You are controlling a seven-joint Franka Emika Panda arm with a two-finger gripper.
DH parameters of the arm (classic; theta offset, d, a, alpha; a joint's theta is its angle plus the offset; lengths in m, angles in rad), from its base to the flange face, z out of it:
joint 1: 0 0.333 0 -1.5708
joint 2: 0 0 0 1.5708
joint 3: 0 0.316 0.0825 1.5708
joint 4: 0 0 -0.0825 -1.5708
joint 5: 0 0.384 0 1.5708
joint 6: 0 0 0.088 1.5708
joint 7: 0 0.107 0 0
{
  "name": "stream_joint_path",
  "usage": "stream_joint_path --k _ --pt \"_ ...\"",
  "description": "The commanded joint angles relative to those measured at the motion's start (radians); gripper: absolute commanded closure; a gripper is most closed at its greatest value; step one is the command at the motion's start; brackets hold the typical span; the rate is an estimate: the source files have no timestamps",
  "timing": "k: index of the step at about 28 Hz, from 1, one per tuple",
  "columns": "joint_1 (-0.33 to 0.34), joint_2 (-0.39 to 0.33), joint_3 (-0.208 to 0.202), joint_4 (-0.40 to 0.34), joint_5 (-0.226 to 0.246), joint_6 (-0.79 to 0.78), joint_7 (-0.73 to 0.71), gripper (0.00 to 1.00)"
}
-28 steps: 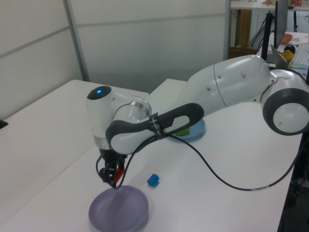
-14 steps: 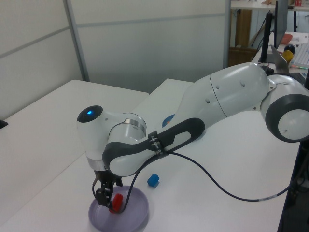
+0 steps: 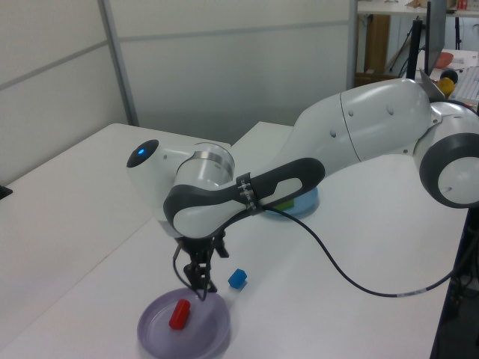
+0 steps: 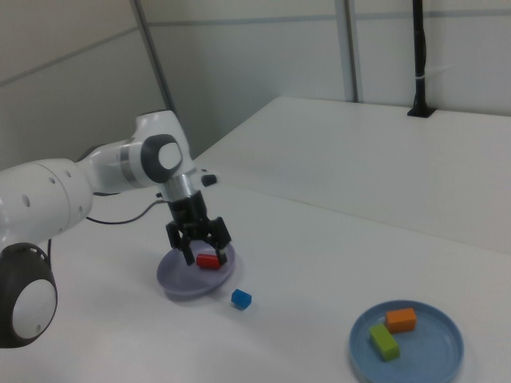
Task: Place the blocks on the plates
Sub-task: 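Move the gripper to the blue block and grasp it, then place the blue block on the lavender plate beside the red block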
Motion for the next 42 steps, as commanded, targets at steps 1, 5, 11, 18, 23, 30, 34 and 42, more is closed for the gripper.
stream_joint_path --k 1,5,11,18,23,30,34,42 --pt "-0.026 0.004 -0.039 -0.041 -0.006 -0.020 -0.038 0.00" --pt "-0.057 0.017 -0.039 -0.041 -0.007 -0.013 -0.038 0.00" --pt "-0.060 0.038 -0.039 -0.041 -0.009 -0.009 -0.036 0.00" --pt "-0.061 0.083 -0.039 -0.041 -0.027 0.022 -0.030 0.00" --pt "-0.077 0.104 -0.041 -0.043 -0.035 0.068 -0.025 0.00" --pt "-0.078 0.106 -0.039 -0.032 -0.033 0.080 -0.027 1.00" --pt "-0.077 0.098 -0.039 -0.030 -0.029 0.079 -0.024 1.00" --pt "-0.075 0.072 -0.029 -0.009 -0.021 0.077 -0.024 1.00"
